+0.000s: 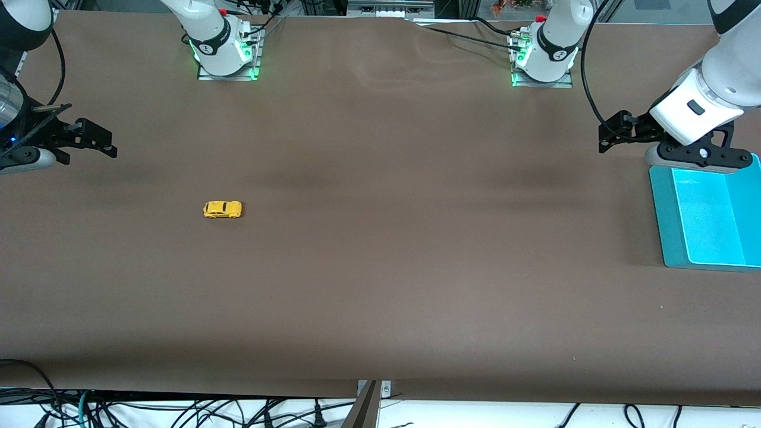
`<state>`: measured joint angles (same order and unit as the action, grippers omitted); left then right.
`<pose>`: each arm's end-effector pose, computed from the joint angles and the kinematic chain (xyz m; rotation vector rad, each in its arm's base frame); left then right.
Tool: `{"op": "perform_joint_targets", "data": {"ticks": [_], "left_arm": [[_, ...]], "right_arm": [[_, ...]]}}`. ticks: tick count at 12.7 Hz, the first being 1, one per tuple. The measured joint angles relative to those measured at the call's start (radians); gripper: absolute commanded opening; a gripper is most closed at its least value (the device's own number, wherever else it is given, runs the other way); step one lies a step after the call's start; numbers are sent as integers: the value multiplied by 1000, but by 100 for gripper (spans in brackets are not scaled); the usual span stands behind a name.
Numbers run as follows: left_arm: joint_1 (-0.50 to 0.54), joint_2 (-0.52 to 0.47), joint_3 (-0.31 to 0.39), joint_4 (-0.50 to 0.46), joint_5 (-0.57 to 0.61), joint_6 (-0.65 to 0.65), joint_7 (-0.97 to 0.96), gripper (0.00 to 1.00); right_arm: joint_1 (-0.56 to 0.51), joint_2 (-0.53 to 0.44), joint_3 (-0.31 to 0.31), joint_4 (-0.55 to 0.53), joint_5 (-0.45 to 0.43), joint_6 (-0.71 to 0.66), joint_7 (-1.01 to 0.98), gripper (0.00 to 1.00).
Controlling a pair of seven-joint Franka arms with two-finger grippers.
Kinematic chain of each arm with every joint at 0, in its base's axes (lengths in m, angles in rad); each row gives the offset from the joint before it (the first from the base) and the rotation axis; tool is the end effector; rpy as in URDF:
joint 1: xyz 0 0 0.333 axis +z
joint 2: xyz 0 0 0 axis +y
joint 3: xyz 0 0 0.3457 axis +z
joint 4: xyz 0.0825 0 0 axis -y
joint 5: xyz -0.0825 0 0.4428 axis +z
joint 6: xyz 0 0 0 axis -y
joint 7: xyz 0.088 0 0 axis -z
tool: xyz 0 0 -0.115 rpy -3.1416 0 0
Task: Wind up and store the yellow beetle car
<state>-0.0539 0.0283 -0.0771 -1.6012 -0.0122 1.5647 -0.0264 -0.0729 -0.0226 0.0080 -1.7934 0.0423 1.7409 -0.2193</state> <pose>0.6141 -0.0817 0.6122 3.1264 -0.1632 -0.1028 0.6086 -0.0353 0.5559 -3.0879 -0.2268 0.0367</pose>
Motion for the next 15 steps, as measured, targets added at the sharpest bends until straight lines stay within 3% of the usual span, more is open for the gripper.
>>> {"op": "perform_joint_targets", "data": {"ticks": [15], "left_arm": [[1, 0, 0, 0, 0, 0, 0, 100]], "right_arm": [[0, 0, 0, 0, 0, 0, -28, 100]]}}
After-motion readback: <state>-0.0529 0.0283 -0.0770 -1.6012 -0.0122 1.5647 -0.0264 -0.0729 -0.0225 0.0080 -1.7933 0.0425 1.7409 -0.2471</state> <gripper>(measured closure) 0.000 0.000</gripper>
